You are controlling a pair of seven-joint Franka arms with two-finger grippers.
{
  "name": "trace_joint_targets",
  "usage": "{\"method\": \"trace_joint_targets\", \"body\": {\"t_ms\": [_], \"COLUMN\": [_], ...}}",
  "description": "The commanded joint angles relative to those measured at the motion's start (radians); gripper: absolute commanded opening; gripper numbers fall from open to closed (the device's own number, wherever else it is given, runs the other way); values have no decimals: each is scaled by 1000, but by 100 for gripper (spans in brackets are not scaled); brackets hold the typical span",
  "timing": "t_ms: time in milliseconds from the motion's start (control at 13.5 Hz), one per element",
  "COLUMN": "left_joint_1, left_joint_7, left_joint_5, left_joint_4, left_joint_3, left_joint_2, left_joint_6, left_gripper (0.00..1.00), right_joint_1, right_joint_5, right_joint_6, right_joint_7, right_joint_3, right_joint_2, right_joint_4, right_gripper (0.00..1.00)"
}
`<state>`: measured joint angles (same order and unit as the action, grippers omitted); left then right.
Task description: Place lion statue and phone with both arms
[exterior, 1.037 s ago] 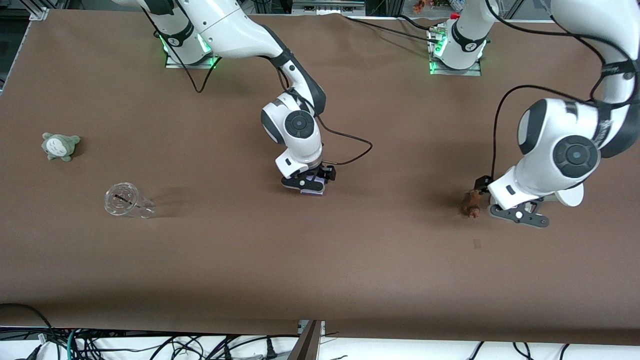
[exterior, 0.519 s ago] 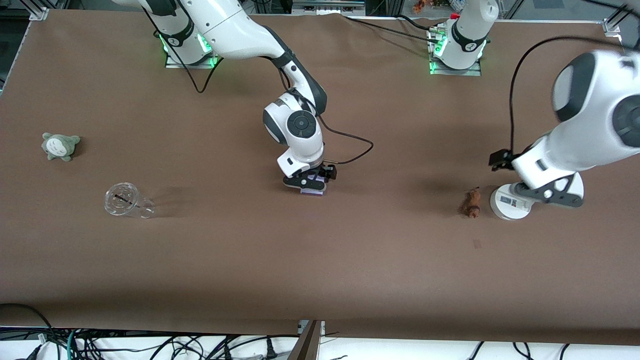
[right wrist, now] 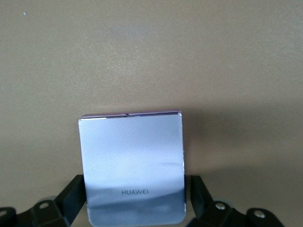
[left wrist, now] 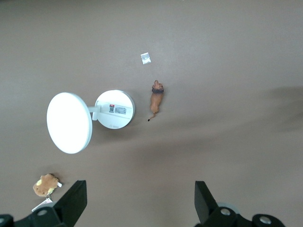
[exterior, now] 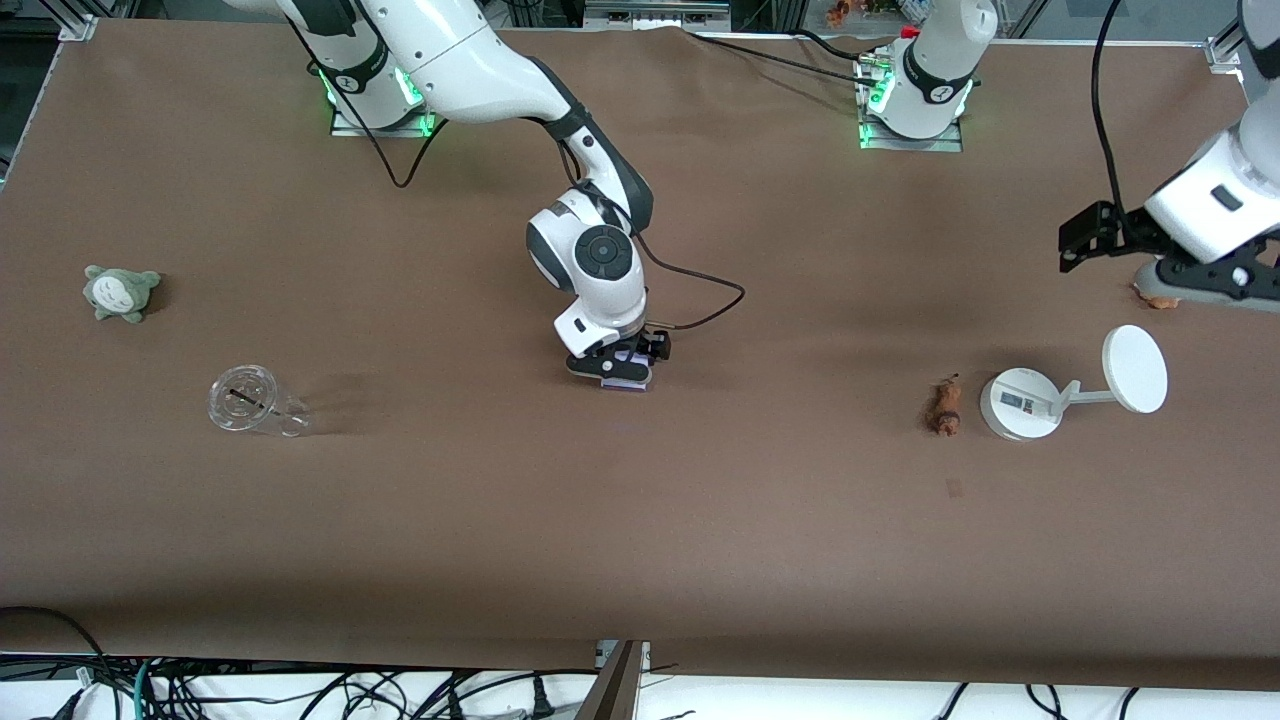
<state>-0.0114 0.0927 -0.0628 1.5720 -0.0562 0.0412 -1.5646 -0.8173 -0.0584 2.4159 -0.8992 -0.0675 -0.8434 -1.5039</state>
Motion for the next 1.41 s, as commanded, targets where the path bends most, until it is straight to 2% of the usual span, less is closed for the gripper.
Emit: {"method": "trace_joint_targets", "body": {"t_ms": [0, 222, 593, 815, 1111, 1333], "left_joint_1": [42, 50, 50, 53, 51, 54], "left_joint_7": [-8, -8, -10, -10, -8, -5], "left_joint_5": [20, 17, 26, 26, 26, 26], "left_joint_4": [175, 164, 160, 160, 161, 163], "left_joint_3": [-16, -27, -27, -24, -28, -24], "left_joint_2": [-101, -89, -73, -76, -80, -78], "left_joint_6": [-93, -94, -103, -98, -92, -92], "left_gripper": [100, 100, 100, 100, 100, 100], "right_joint_1": [-9, 19, 234, 366, 530, 586], "right_joint_5": [0, 3, -8, -9, -11, -12], "right_joint_6": [6, -18, -249, -369, -390, -364], "right_joint_7": [12, 71, 426, 612, 802, 836], "right_joint_3": [-11, -21, -20, -21, -23, -21], "right_joint_2": [-5, 44, 168, 205, 201, 181], "right_joint_4": [17, 17, 14, 1, -51, -87], "right_gripper": [37, 36, 36, 36, 36, 36]}}
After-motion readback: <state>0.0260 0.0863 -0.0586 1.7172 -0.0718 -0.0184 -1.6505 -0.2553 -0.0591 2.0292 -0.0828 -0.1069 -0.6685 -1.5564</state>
